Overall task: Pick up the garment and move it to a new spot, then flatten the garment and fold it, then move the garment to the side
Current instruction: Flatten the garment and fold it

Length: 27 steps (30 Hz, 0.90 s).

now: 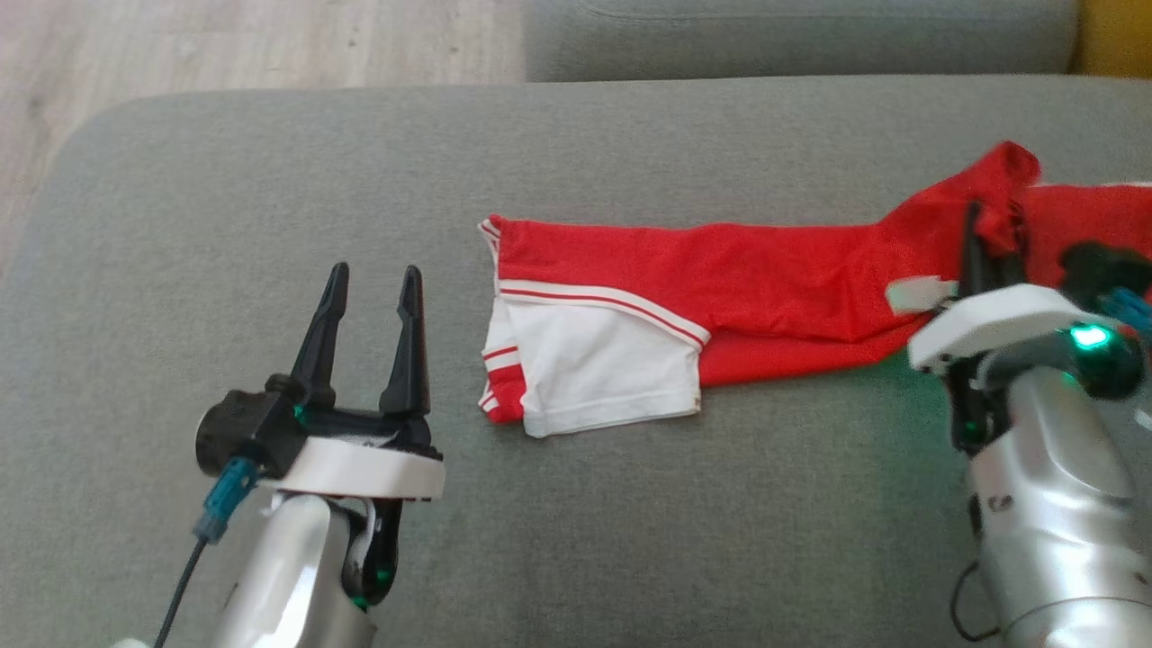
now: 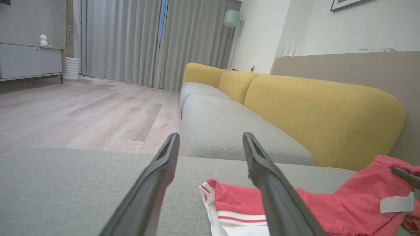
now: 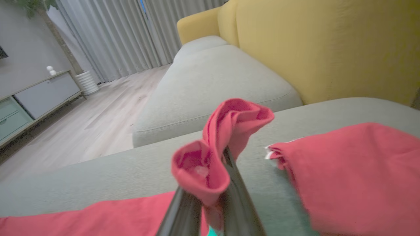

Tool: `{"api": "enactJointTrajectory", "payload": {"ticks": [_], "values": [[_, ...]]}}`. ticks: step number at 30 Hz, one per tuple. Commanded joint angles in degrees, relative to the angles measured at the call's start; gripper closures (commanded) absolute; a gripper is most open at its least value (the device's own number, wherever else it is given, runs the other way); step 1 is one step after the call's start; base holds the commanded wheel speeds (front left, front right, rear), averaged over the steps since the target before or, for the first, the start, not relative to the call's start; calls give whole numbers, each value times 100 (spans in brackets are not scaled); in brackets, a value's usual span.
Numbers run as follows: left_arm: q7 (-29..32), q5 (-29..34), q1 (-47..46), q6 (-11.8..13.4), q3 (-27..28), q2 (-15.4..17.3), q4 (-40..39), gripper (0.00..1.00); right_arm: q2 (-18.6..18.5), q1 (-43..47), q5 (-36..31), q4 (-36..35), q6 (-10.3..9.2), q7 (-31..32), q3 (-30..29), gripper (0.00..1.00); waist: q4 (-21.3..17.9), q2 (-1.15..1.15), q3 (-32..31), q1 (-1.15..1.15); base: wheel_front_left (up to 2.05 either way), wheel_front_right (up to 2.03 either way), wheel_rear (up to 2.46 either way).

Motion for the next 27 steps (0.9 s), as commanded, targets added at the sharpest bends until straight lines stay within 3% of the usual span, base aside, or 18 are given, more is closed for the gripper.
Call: {"api": "enactJointTrajectory", "payload": {"ticks": [1,2,3,8,16,26,27], "values": [[-28,-41,-54,44,203,40,-216,0,102,-121,180,-322,-4,97,459,100,127,0,-60,0,0,0,0],[-28,-50,-49,49,203,40,-222,0,112,-108,325,-396,-4,173,672,100,182,0,-73,0,0,0,0],[-28,-74,-46,55,191,40,-228,0,118,-72,887,-560,-4,311,1268,100,304,0,-87,0,0,0,0],[-28,-122,-49,80,136,40,-233,0,121,34,1855,-902,-4,516,2593,100,625,0,-89,0,0,0,0],[-28,-187,-94,98,-19,40,-204,0,122,37,2562,-774,-4,478,3742,100,1158,0,-34,0,0,0,0],[-28,-254,-145,113,-195,40,-144,0,122,-165,3241,5,-4,241,4592,100,1673,0,89,0,0,0,0],[-28,-261,-150,113,-205,40,-140,0,122,-172,3364,65,-4,224,4651,51,1691,0,96,0,0,0,0]]}}
